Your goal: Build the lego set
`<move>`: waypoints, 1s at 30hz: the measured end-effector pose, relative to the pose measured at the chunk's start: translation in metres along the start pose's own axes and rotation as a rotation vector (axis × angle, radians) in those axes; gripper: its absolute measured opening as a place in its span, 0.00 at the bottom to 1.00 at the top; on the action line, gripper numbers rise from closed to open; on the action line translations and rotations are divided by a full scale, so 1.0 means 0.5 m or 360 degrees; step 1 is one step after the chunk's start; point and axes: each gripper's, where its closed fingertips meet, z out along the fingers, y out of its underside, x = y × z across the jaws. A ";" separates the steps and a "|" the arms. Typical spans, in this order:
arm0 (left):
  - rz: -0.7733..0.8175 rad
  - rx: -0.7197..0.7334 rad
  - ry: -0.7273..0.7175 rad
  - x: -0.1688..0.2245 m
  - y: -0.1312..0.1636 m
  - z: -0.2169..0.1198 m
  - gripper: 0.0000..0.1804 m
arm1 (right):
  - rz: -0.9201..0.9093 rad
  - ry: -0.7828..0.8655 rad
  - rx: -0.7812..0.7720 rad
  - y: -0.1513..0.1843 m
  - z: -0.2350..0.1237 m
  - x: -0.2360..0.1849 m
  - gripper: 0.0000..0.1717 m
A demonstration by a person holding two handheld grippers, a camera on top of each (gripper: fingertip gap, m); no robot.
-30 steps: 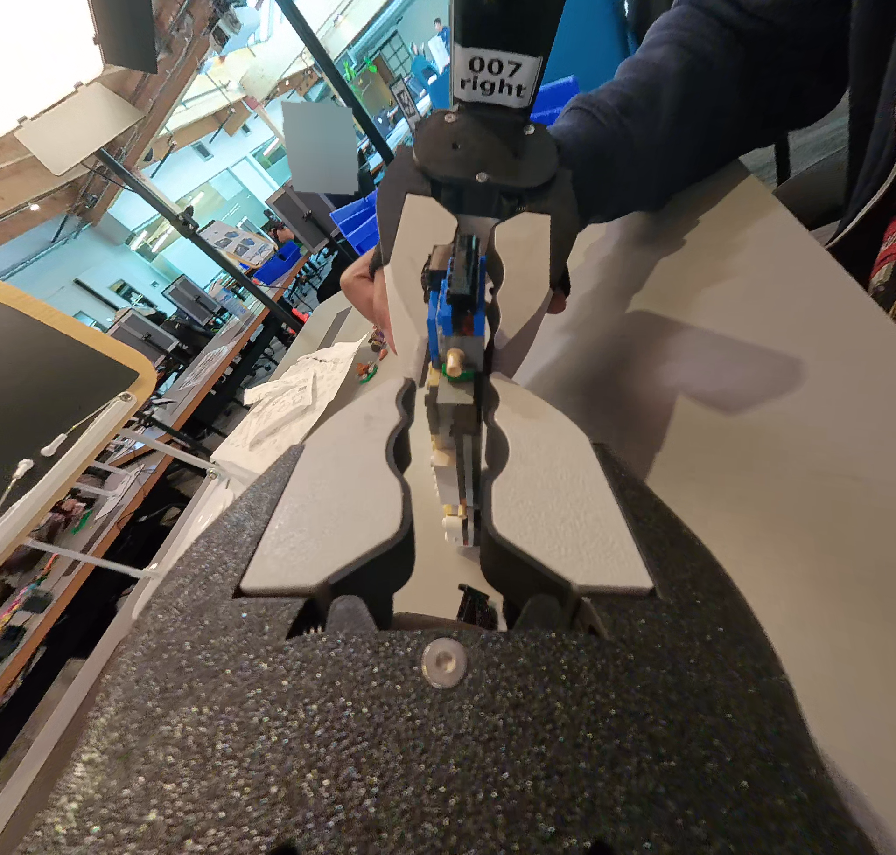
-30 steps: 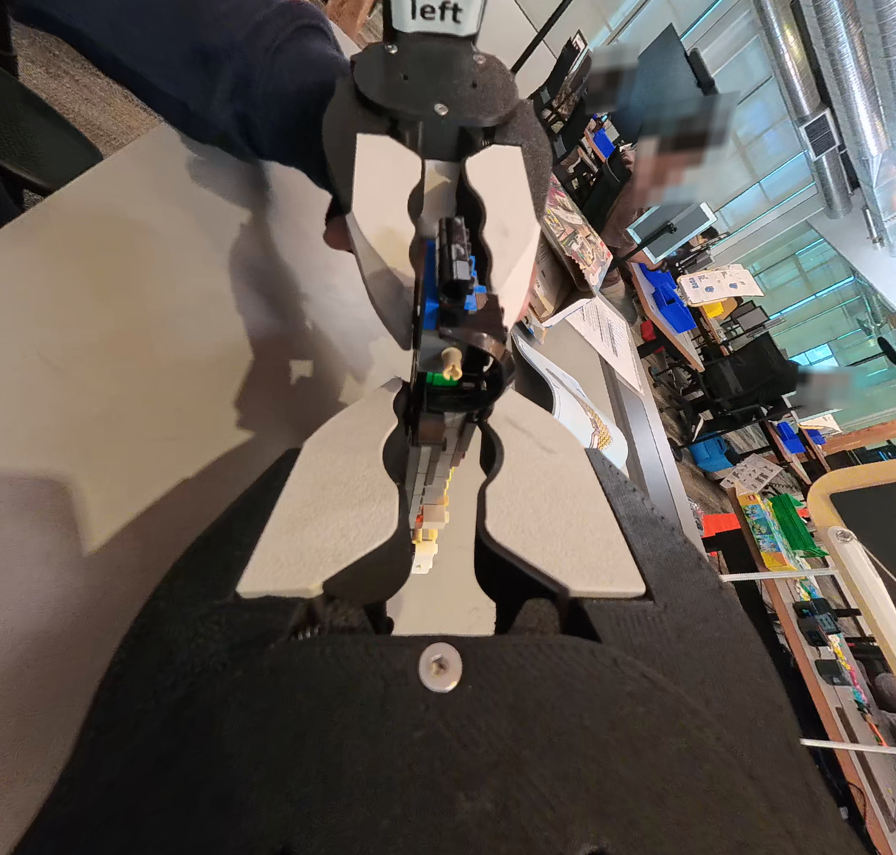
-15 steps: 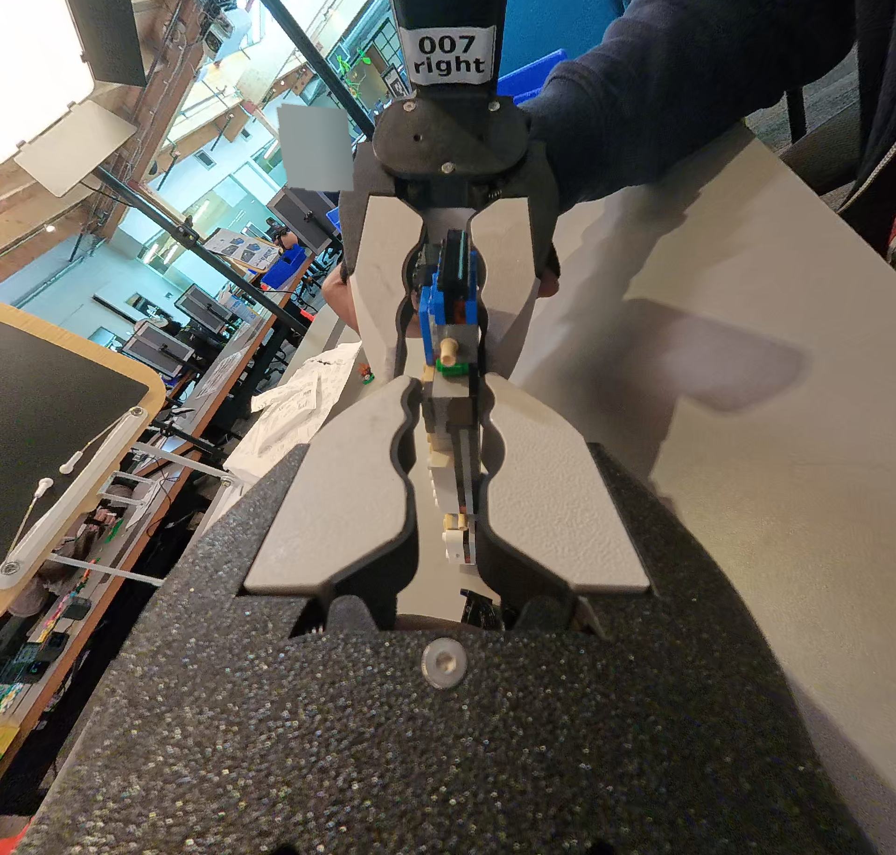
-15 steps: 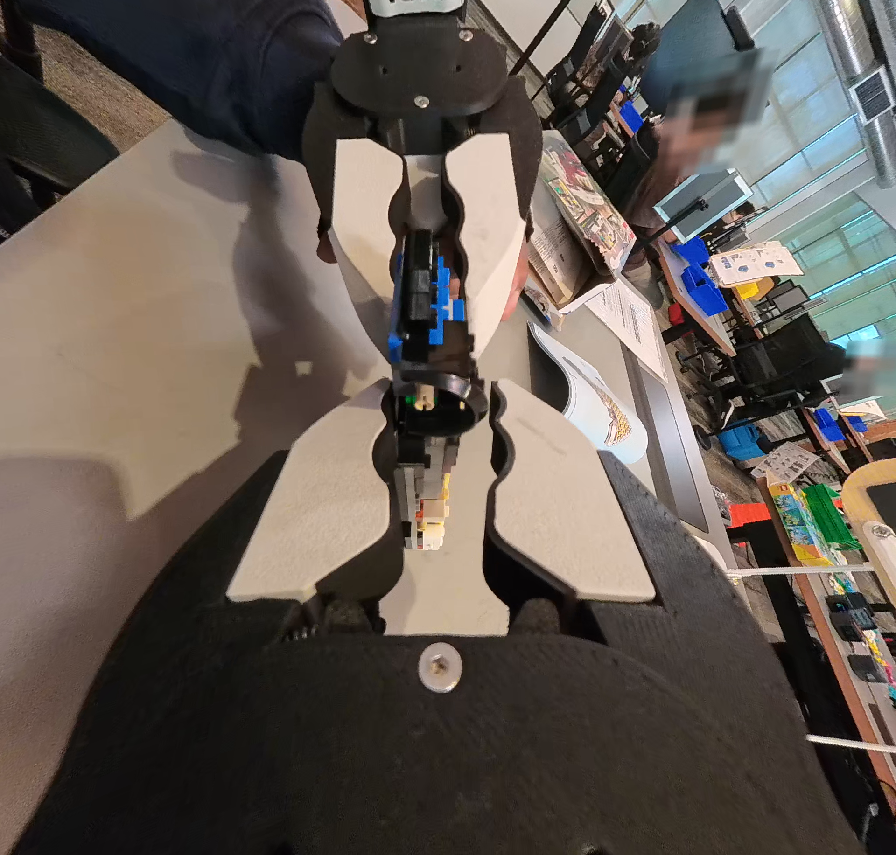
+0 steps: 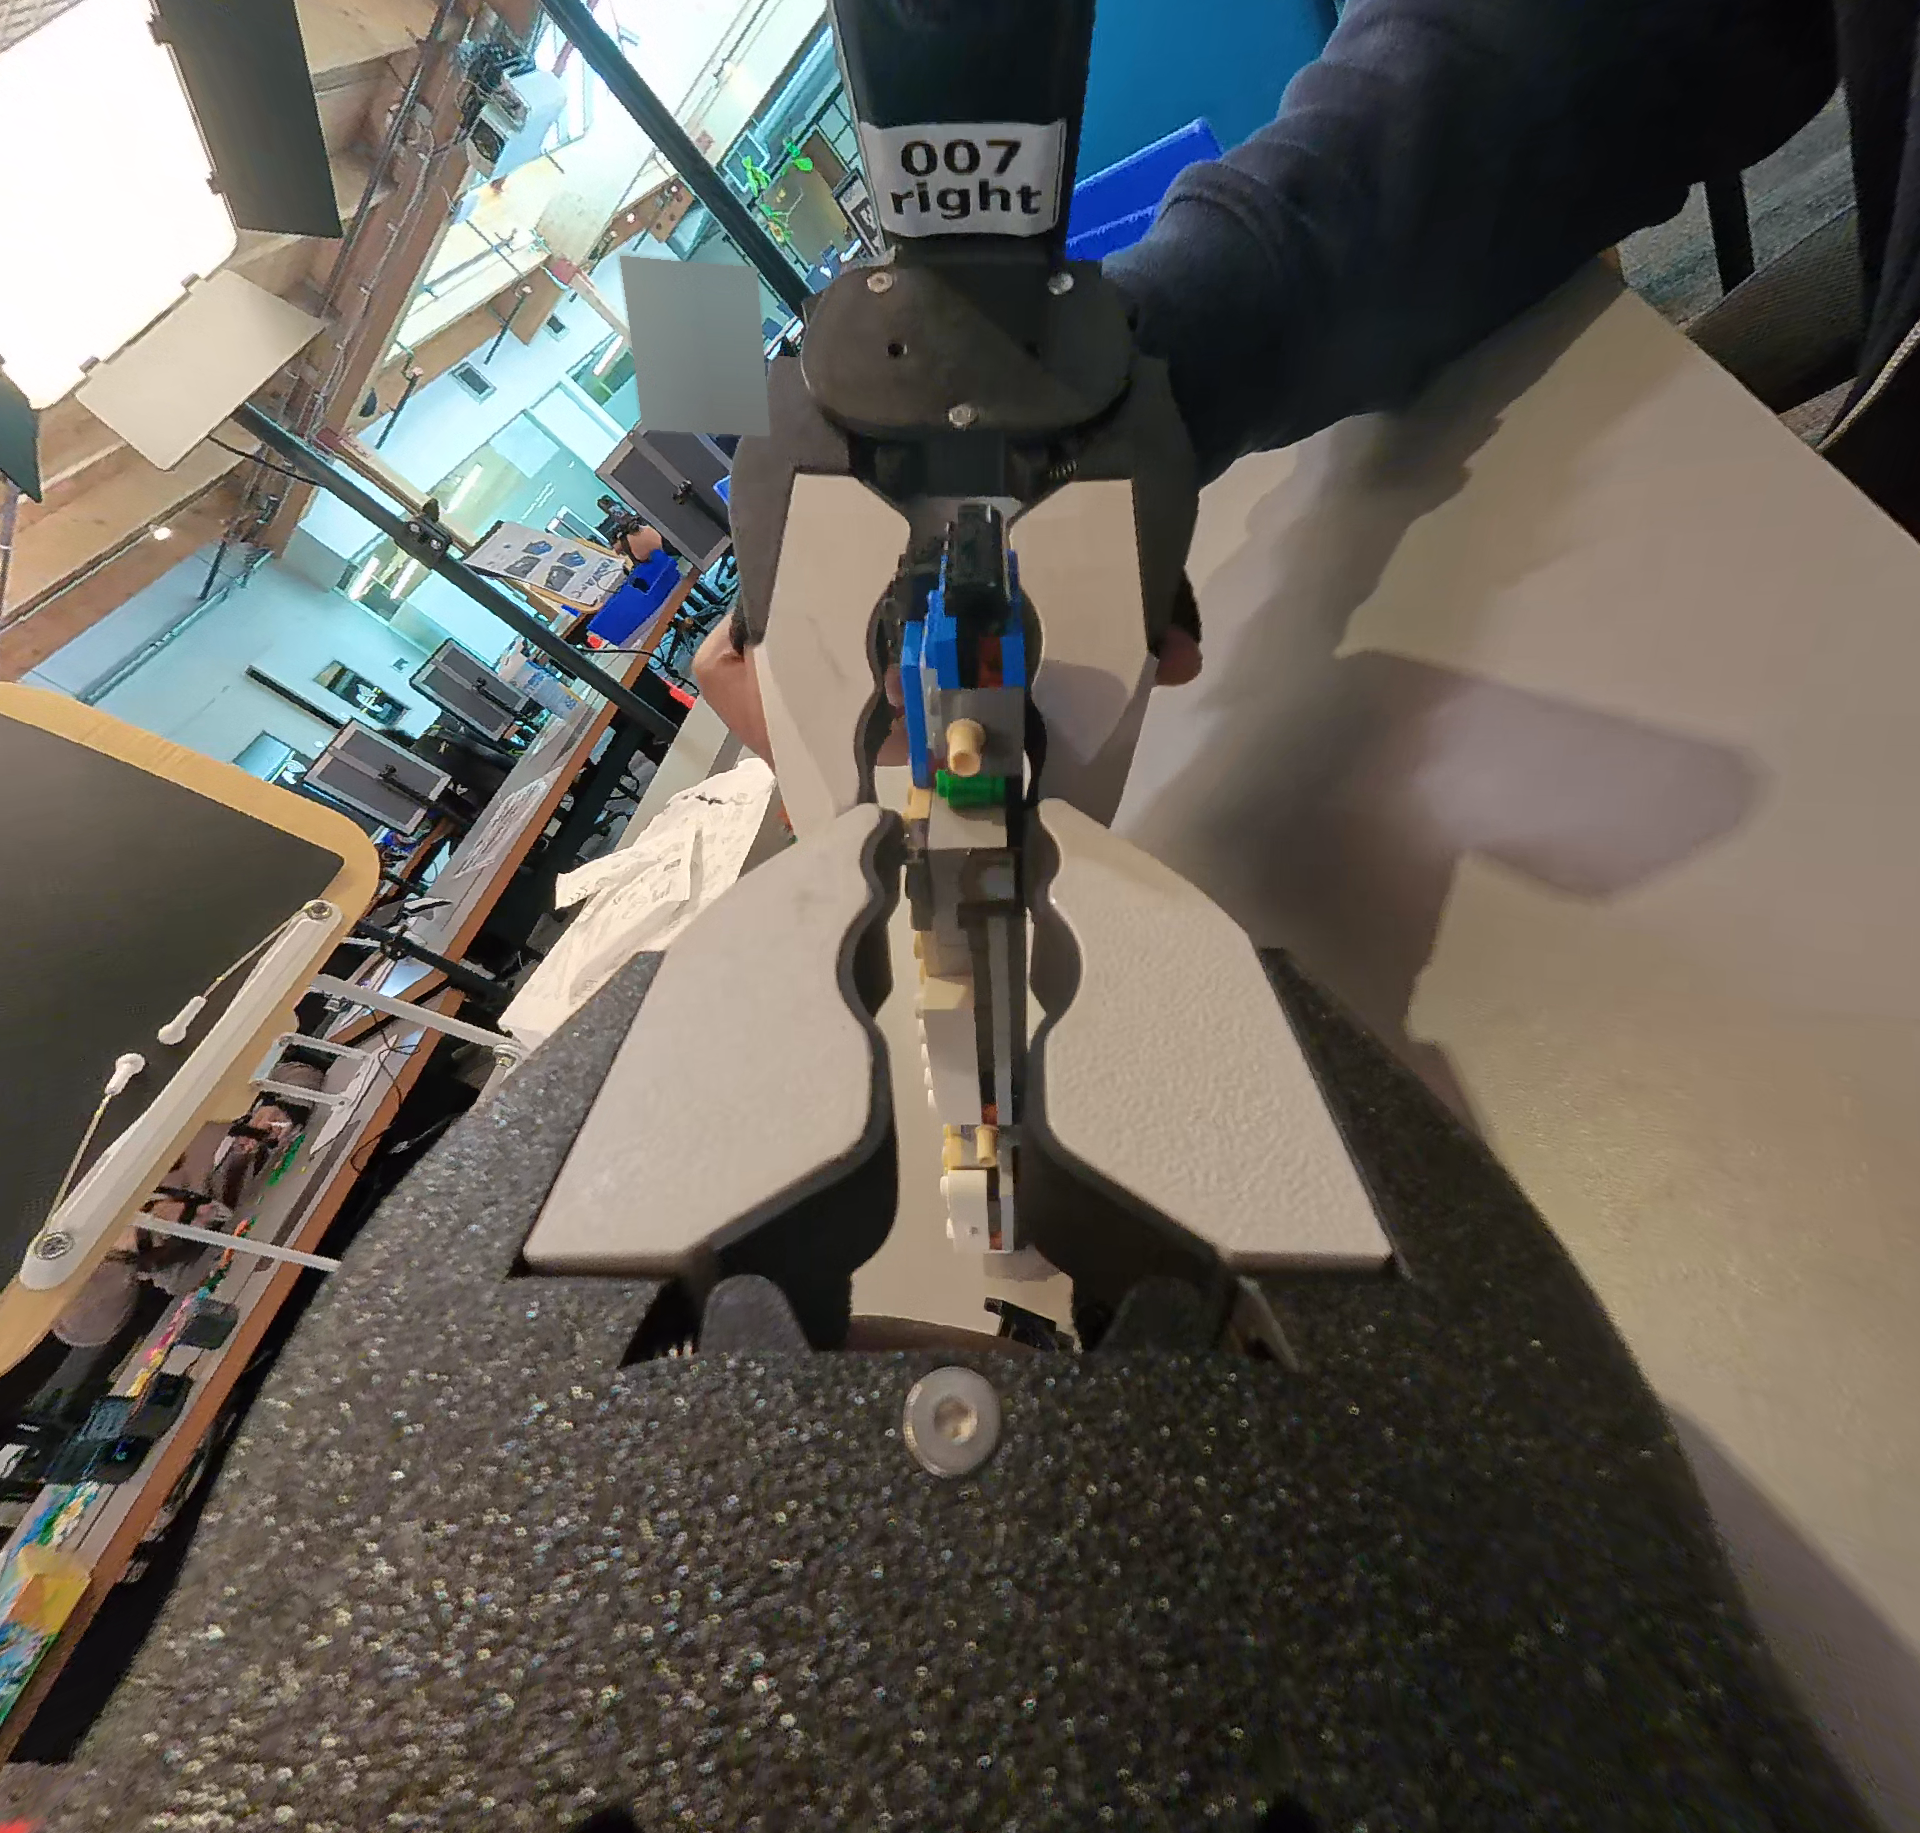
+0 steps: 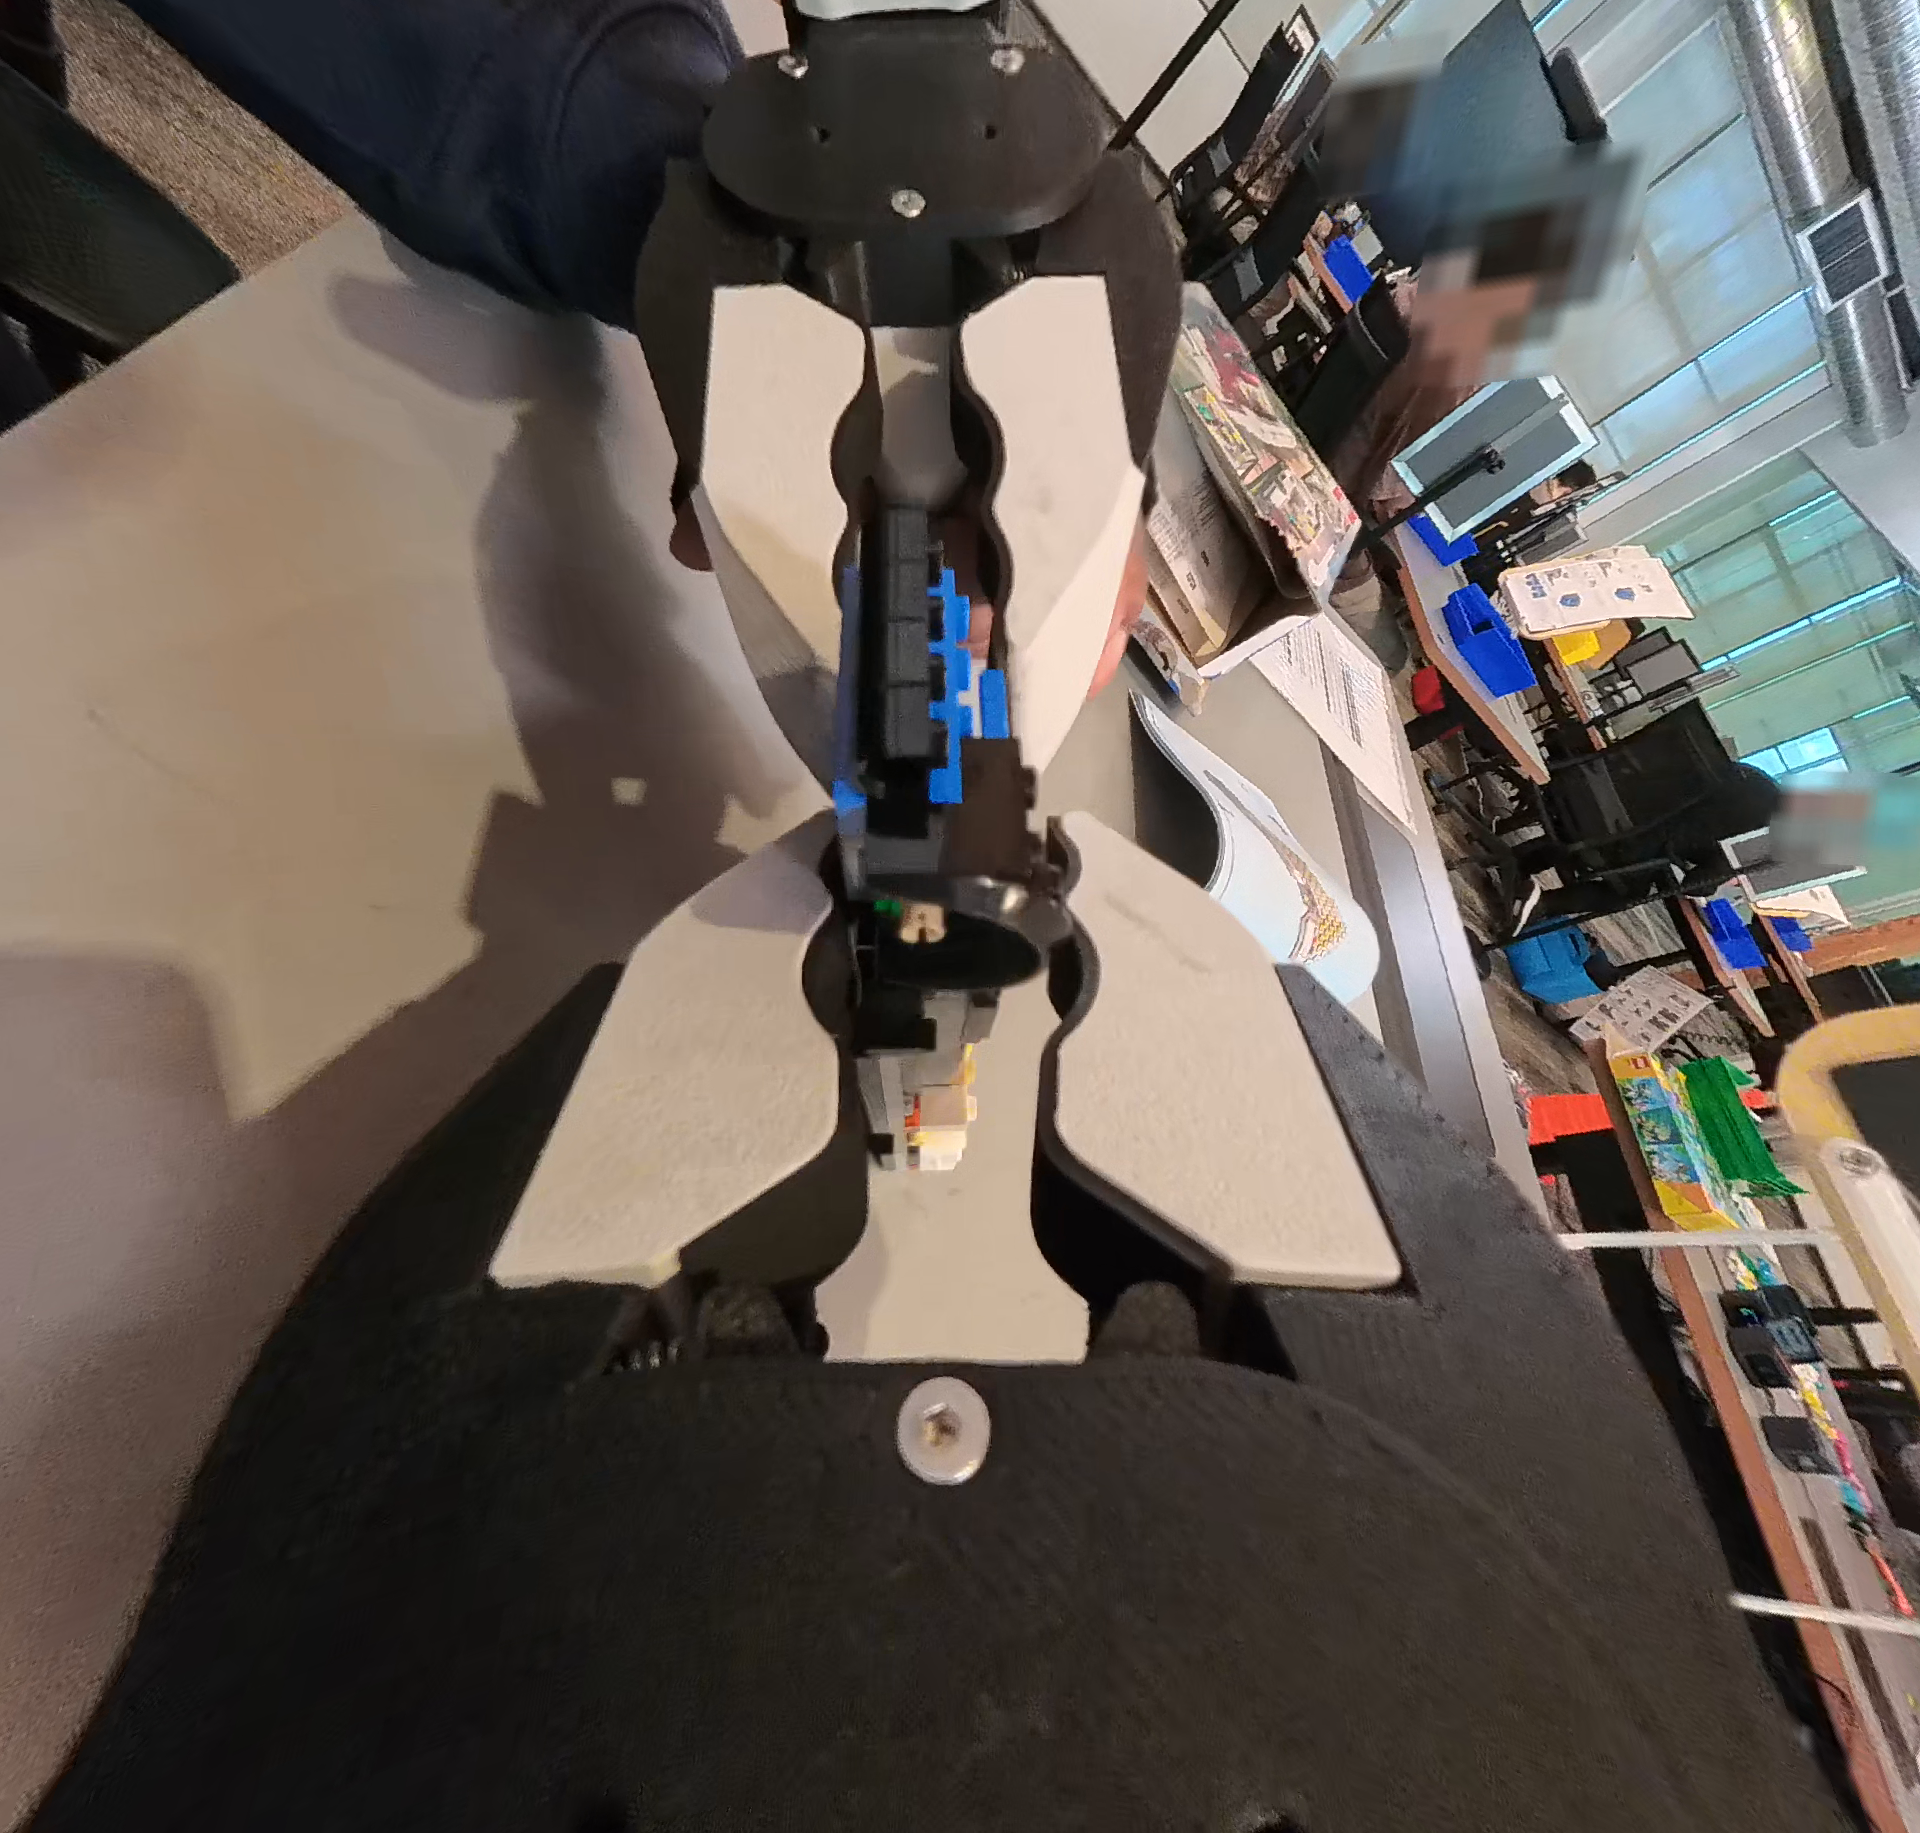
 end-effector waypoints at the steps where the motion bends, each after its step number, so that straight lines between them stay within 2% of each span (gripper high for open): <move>1: 0.0003 0.0001 0.0000 0.001 0.000 0.001 0.12 | -0.0017 0.0000 -0.0029 0.005 0.003 -0.001 0.19; 8: 0.0014 -0.0009 -0.0006 0.001 -0.003 0.006 0.12 | -0.0113 0.0026 -0.0181 0.030 0.012 -0.005 0.17; 19: 0.0008 0.0004 -0.0011 -0.002 -0.006 0.005 0.12 | -0.0008 -0.0034 -0.0085 0.016 0.007 -0.006 0.16; 30: 0.0065 -0.0040 -0.0020 -0.001 0.003 0.006 0.12 | -0.0118 0.0012 -0.0131 0.026 0.012 -0.003 0.17</move>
